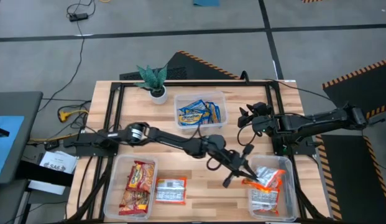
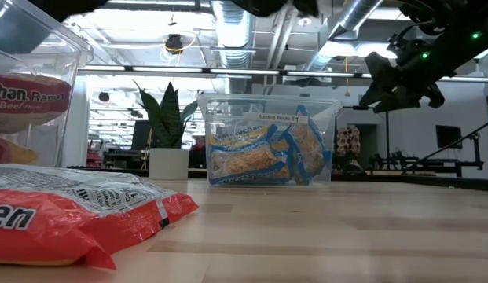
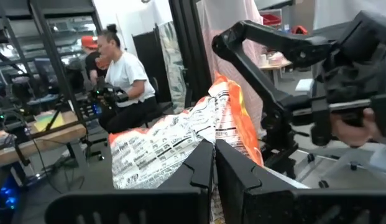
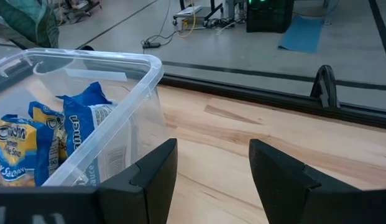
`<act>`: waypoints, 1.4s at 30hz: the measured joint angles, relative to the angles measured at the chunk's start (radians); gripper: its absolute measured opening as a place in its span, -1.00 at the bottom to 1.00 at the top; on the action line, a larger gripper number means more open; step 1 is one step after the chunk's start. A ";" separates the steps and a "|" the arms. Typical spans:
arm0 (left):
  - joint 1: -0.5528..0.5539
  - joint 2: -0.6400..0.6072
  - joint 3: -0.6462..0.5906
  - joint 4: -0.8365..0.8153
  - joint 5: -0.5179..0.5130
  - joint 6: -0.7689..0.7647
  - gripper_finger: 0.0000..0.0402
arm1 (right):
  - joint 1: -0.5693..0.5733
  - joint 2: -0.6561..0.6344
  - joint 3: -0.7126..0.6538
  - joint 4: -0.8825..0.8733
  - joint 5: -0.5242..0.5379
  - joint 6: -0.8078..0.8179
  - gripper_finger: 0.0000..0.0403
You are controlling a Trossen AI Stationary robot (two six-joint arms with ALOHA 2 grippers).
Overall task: Sort Maruchan noodles
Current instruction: Put the top orange noodle packet into the bottom right transparent bin, then put the orange noodle packet into the bottom right transparent bin
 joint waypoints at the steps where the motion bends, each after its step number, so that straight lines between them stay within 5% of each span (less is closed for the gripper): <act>1: 0.001 0.027 0.033 0.001 0.000 0.001 -1.00 | 0.000 0.000 0.000 0.000 0.000 0.000 0.11; 7: 0.002 0.169 0.188 0.000 -0.034 0.033 -1.00 | 0.000 0.000 0.000 0.000 0.000 0.000 0.11; 12: 0.003 0.196 0.209 -0.011 -0.172 0.029 -1.00 | 0.000 0.000 0.000 0.000 -0.001 0.000 0.11; 16: 0.012 0.196 0.210 -0.016 -0.180 0.017 -0.93 | 0.000 0.000 0.000 0.000 0.000 0.000 0.11; 29: 0.009 0.176 0.210 -0.066 -0.109 -0.058 -0.17 | 0.000 0.000 0.000 0.000 -0.001 0.000 0.11; 36: 0.040 -0.009 0.210 -0.524 0.078 -0.042 -0.04 | 0.000 0.000 0.000 -0.009 -0.002 -0.001 0.11; 42: 0.066 -0.192 0.211 -1.038 0.046 0.085 -0.03 | 0.000 0.000 0.000 -0.009 -0.002 -0.001 0.11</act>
